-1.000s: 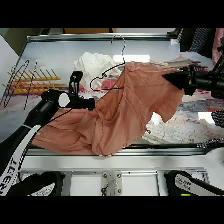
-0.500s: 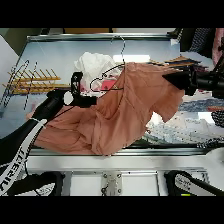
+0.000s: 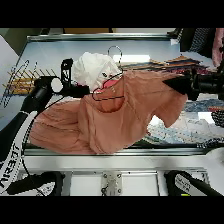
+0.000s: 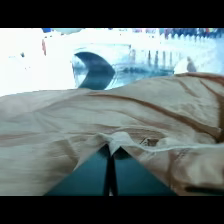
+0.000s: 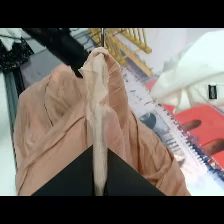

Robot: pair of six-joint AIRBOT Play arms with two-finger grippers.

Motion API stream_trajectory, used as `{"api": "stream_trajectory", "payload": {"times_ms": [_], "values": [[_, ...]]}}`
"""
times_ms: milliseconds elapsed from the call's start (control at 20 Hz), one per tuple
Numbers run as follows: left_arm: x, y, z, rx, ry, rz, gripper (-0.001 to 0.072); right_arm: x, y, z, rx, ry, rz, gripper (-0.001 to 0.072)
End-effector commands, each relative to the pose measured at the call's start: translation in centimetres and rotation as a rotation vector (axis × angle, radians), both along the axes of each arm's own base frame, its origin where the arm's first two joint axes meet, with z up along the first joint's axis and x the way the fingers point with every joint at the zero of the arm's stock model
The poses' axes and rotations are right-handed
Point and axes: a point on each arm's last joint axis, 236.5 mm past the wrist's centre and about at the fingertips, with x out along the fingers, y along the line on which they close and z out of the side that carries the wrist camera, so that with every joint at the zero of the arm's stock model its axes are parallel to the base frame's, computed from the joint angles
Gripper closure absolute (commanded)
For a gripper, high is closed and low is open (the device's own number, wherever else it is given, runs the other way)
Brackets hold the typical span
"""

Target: Fold the clothes and pants, and hang the long-sleeved shirts on hangers.

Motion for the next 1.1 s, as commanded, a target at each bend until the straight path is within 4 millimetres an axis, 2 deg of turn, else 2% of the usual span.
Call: {"api": "stream_trajectory", "payload": {"times_ms": [0,150,300,500,750,900,1050], "values": [[0.5,0.0,5.0,-0.005,-0.089,-0.030,0.0700,-0.2,-0.1,-0.5,-0.025,0.028,-0.008,0.0710],[-0.5,0.0,11.3,-0.039,-0.213,-0.036,0.0700,-0.3,0.9,-0.4,-0.021,0.037,0.006,0.0709],[-3.7,-1.1,15.1,-0.039,-0.274,-0.109,0.0700,-1.0,2.8,-0.3,-0.019,0.006,0.064,0.0710],[-6.8,-2.9,17.9,-0.054,-0.329,-0.186,0.0700,-1.1,3.3,1.2,0.143,-0.056,0.078,0.0710],[-9.2,-4.8,20.8,-0.102,-0.394,-0.234,0.0701,-1.5,3.2,-0.5,0.266,-0.060,0.044,0.0710],[-10.3,-6.6,23.3,-0.139,-0.449,-0.275,0.0702,-1.7,3.3,-1.2,0.343,-0.043,0.020,0.0710],[-9.9,-7.2,24.6,-0.079,-0.473,-0.274,0.0701,-2.7,4.4,-1.6,0.366,-0.043,0.061,0.0710]]}}
